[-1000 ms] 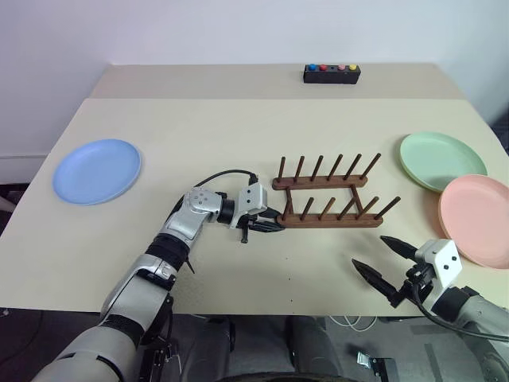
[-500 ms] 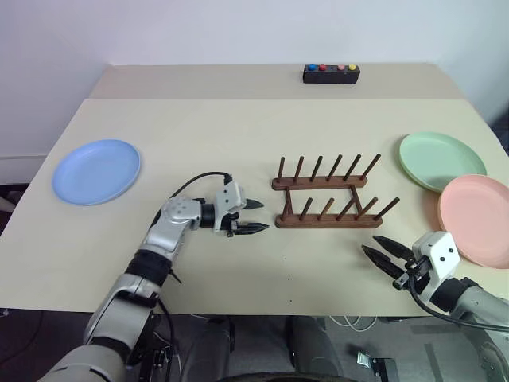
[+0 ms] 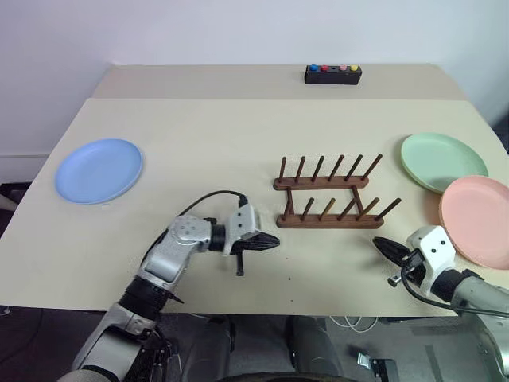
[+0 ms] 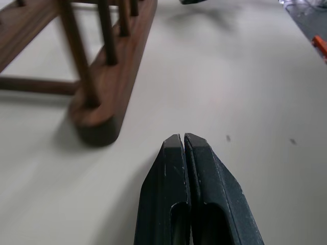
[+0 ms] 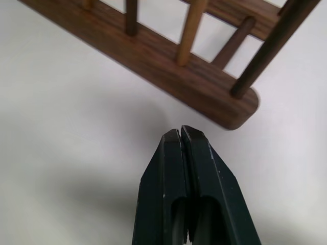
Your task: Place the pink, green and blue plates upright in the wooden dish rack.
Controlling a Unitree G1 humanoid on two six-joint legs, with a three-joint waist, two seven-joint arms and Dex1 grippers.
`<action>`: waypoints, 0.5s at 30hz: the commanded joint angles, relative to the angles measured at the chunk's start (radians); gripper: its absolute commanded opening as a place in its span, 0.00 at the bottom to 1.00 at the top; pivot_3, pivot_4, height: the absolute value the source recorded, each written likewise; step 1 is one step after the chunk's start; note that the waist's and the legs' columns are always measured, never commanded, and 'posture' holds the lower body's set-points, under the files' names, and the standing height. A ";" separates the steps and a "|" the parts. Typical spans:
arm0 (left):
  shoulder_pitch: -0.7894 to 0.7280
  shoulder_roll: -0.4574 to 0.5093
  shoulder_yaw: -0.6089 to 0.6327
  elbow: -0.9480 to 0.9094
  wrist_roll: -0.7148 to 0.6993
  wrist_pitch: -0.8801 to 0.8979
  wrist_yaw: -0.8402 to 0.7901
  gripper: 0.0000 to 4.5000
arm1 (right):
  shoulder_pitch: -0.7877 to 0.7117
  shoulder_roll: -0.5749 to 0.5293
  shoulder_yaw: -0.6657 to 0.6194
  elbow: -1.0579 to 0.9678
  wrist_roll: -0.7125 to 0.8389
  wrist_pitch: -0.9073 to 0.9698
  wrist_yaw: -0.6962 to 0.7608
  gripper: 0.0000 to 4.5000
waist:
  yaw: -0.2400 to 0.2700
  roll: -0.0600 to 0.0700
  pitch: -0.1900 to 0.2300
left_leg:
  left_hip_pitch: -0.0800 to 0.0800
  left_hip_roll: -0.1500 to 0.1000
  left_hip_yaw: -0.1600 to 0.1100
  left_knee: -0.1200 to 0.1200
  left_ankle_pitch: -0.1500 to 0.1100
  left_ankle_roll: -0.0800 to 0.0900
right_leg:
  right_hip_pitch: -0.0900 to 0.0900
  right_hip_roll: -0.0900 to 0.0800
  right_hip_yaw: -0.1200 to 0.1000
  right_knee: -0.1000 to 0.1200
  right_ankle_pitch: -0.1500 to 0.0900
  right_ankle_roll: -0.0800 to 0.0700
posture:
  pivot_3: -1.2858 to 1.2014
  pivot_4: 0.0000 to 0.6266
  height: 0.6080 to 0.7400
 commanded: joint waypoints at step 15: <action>-0.064 -0.076 0.053 0.122 0.070 -0.080 0.245 0.01 | -0.231 0.021 0.114 0.212 -0.136 -0.126 -0.070 0.00 | -0.004 0.000 0.000 | 0.000 0.000 0.000 0.000 0.000 0.000 | 0.000 0.000 0.000 0.000 0.001 0.001 | 0.52 0.24 1.00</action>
